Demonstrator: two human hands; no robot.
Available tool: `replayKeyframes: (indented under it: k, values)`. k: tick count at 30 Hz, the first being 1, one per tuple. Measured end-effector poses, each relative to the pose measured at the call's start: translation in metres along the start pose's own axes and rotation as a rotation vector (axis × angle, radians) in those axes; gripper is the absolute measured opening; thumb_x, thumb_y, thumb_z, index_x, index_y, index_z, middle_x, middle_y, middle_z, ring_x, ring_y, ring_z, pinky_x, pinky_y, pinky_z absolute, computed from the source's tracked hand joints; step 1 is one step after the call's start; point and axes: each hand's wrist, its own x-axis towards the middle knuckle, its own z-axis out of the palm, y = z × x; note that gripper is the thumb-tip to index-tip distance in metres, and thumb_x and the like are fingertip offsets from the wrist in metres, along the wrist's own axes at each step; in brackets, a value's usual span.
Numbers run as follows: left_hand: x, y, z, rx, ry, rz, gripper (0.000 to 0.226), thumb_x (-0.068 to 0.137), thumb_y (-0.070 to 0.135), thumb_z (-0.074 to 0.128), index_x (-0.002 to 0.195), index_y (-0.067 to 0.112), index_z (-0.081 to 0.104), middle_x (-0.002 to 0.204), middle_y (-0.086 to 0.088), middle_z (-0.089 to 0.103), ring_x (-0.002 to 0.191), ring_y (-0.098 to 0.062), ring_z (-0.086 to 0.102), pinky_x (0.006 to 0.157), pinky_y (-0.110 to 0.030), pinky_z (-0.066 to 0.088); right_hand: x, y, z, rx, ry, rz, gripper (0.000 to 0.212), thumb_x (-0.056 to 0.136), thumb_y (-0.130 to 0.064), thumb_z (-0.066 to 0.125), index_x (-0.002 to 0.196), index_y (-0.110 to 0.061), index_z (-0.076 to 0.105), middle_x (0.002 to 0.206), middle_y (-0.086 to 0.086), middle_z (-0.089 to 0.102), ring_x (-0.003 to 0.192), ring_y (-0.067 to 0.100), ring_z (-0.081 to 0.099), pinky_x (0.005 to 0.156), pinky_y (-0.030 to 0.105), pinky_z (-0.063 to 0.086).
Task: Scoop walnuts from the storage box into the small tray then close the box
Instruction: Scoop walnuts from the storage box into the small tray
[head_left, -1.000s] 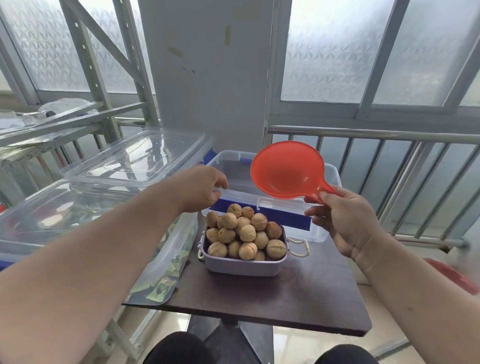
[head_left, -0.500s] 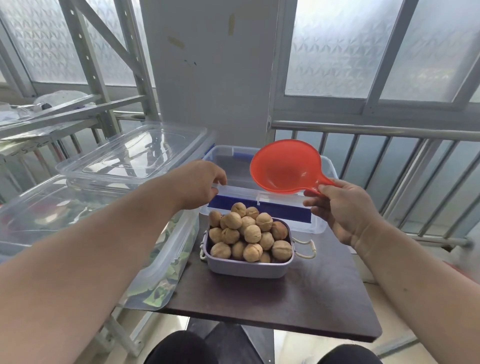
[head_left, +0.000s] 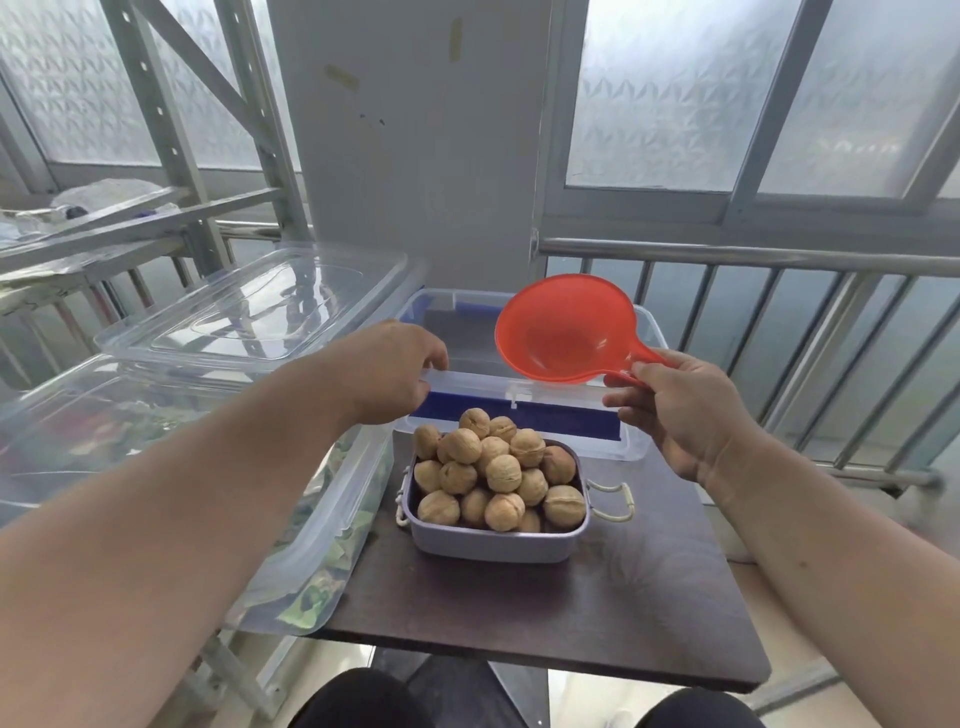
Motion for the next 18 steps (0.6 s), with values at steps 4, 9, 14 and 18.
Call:
replayKeyframes:
  k: [4, 9, 14, 18]
  values:
    - [-0.003, 0.003, -0.005, 0.0, -0.017, -0.011, 0.04, 0.095, 0.022, 0.067, 0.135, 0.032, 0.069, 0.138, 0.002, 0.069, 0.121, -0.023, 0.065, 0.105, -0.045, 0.056, -0.002, -0.002, -0.001, 0.035, 0.007, 0.024, 0.019, 0.109, -0.012, 0.053, 0.117, -0.011, 0.07, 0.09, 0.015, 0.081, 0.067, 0.024, 0.076, 0.058, 0.029, 0.06]
    - [-0.015, 0.014, -0.025, -0.064, 0.012, -0.014, 0.059, 0.098, 0.036, 0.073, 0.153, 0.022, 0.055, 0.146, -0.003, 0.065, 0.132, -0.024, 0.062, 0.113, -0.043, 0.05, -0.014, -0.013, -0.002, 0.108, 0.009, 0.061, 0.017, 0.109, -0.012, 0.055, 0.114, -0.01, 0.07, 0.09, 0.018, 0.08, 0.067, 0.024, 0.076, 0.059, 0.03, 0.061]
    - [-0.021, 0.026, -0.046, -0.248, 0.092, -0.007, 0.065, 0.098, 0.042, 0.074, 0.156, 0.027, 0.051, 0.148, -0.004, 0.063, 0.133, -0.025, 0.06, 0.114, -0.045, 0.048, -0.029, -0.028, -0.005, 0.188, -0.012, 0.064, 0.018, 0.108, -0.01, 0.056, 0.117, -0.005, 0.07, 0.088, 0.018, 0.08, 0.064, 0.023, 0.076, 0.055, 0.028, 0.06]
    - [-0.013, 0.038, -0.058, -0.309, 0.124, 0.042, 0.061, 0.099, 0.052, 0.069, 0.155, 0.033, 0.053, 0.151, -0.001, 0.061, 0.13, -0.021, 0.062, 0.109, -0.039, 0.048, -0.035, -0.04, -0.009, 0.217, -0.041, 0.046, 0.018, 0.108, -0.01, 0.055, 0.117, -0.005, 0.069, 0.089, 0.02, 0.079, 0.067, 0.024, 0.075, 0.057, 0.029, 0.06]
